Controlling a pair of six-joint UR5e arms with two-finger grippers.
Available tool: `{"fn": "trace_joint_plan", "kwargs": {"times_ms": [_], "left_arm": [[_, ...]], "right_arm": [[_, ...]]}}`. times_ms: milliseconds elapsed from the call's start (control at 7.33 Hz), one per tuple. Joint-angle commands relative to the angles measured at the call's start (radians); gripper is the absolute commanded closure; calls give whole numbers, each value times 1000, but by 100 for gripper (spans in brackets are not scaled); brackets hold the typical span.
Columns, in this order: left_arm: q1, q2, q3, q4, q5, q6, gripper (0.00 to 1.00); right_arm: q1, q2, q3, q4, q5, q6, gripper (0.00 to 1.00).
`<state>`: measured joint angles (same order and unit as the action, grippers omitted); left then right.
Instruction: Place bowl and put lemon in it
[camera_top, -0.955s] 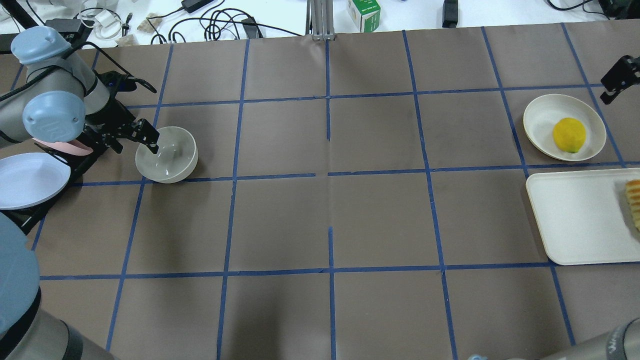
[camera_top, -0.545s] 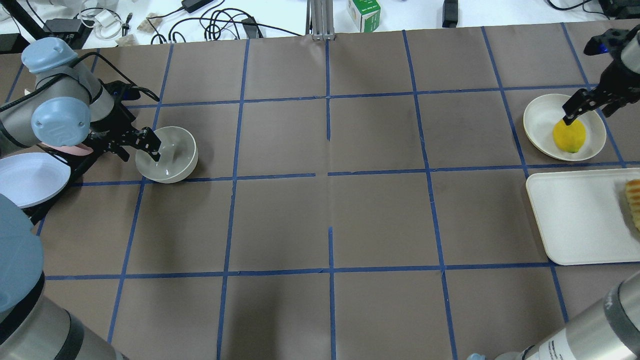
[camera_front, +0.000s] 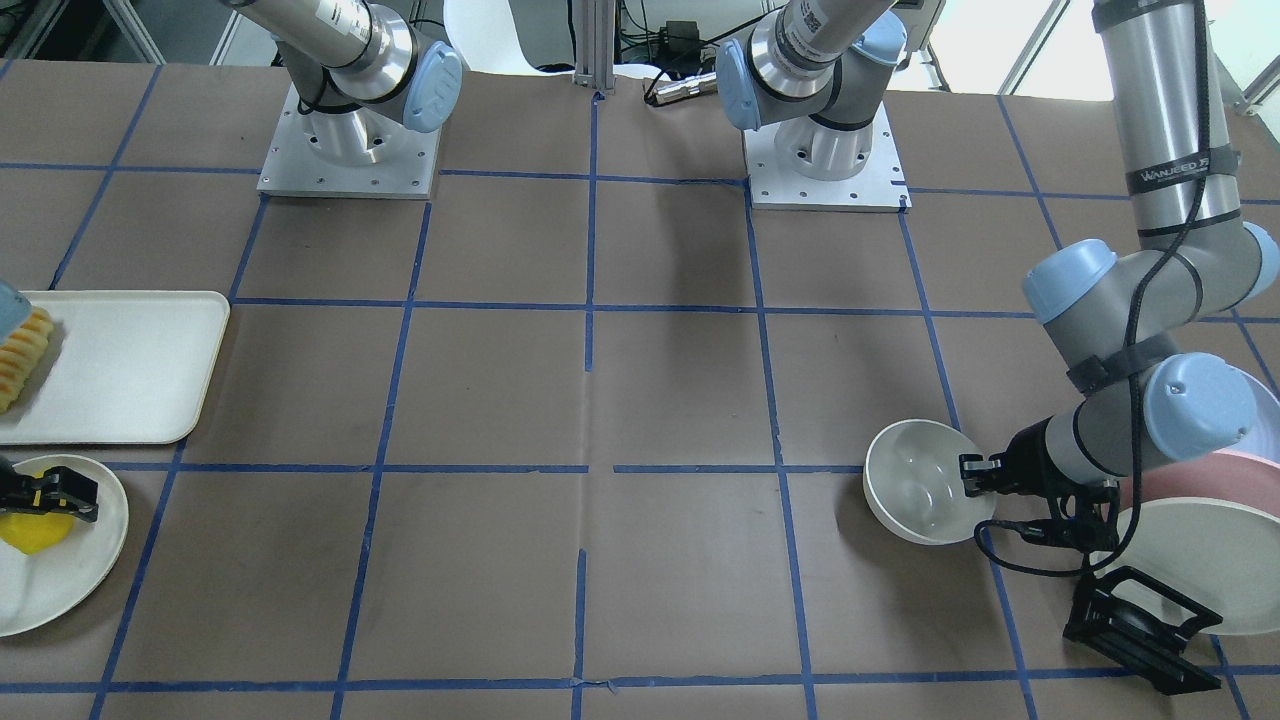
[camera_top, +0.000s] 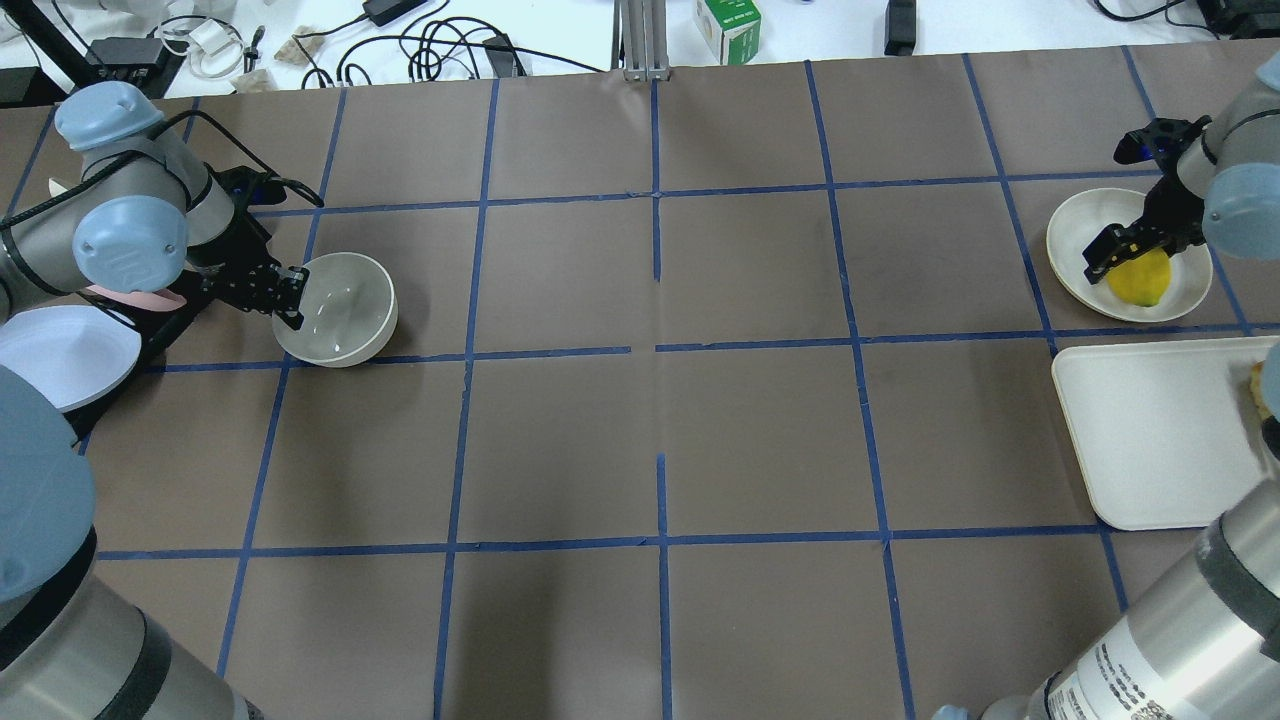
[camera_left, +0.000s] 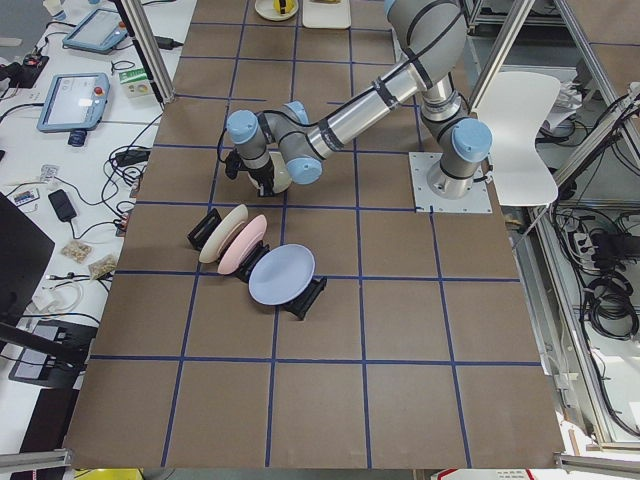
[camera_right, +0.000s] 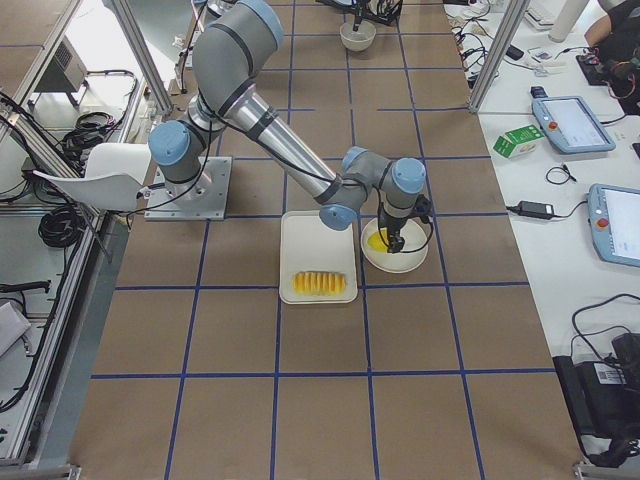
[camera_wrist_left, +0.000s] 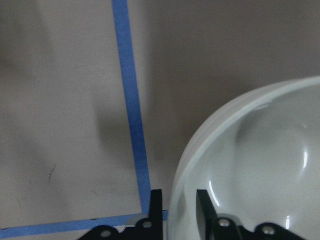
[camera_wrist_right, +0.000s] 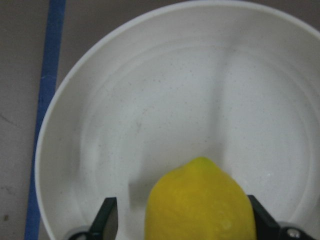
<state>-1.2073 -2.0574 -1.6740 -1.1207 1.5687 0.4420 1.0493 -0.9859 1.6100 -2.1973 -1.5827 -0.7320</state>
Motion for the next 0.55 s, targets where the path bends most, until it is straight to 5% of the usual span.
{"fn": "trace_joint_plan", "kwargs": {"times_ms": [0, 136, 409], "left_arm": [[-15, 29, 5, -2, -4, -6, 100], [-32, 60, 2, -26, -15, -23, 100], [-145, 141, -9, -108, -143, -232, 100]], "right_arm": [[0, -11, -4, 16, -8, -3, 54], [0, -23, -4, 21, -7, -1, 75], [0, -48, -27, 60, 3, 6, 79]]}}
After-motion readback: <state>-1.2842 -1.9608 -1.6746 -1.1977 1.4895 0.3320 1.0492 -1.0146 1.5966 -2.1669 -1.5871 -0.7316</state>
